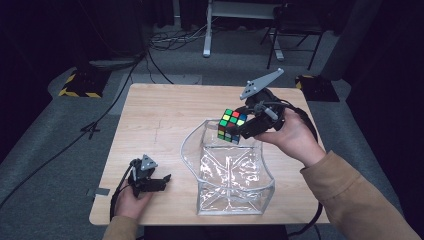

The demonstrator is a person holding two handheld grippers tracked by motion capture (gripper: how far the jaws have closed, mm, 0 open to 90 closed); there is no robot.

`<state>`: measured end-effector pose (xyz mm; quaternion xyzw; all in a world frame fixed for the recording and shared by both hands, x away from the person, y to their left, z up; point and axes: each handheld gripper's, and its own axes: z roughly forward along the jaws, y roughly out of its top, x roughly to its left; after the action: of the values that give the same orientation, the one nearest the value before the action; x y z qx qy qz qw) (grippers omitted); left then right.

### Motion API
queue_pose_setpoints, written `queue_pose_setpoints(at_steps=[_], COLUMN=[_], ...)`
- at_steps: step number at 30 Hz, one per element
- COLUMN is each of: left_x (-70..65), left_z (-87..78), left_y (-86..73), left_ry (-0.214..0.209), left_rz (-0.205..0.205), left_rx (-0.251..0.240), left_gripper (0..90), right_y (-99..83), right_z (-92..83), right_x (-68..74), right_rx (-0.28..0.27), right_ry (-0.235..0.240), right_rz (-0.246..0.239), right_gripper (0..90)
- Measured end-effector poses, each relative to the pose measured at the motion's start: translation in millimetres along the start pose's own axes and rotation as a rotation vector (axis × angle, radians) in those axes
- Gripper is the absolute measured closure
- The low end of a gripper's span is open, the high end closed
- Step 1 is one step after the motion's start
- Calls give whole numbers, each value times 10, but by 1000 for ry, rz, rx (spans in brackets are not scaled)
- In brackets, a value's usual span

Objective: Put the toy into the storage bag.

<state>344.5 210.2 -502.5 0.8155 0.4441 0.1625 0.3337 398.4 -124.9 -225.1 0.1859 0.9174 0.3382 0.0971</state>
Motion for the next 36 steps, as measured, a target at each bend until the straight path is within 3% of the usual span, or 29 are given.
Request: queue_pose_setpoints(at_steps=[12,15,17,22,23,36], left_x=[-1,-1,-1,0,0,0], left_z=[1,1,1,0,0,0], left_y=[0,0,0,0,0,0], left_ry=[0,0,0,0,0,0], left_rz=[-3,-3,-3,0,0,0], left_rx=[-2,-2,-2,0,0,0], left_gripper=[201,201,201,201,201,201], right_y=[36,24,16,-11,-19,-85], right_z=[309,423,463,602,643,920], right_x=[148,174,226,289,289,381], right_rx=[62,76,112,147,143,227], right_ry=[47,60,65,85,90,109], right_rz=[-33,-66,-32,-36,-55,-49], right_gripper=[340,340,340,340,340,340])
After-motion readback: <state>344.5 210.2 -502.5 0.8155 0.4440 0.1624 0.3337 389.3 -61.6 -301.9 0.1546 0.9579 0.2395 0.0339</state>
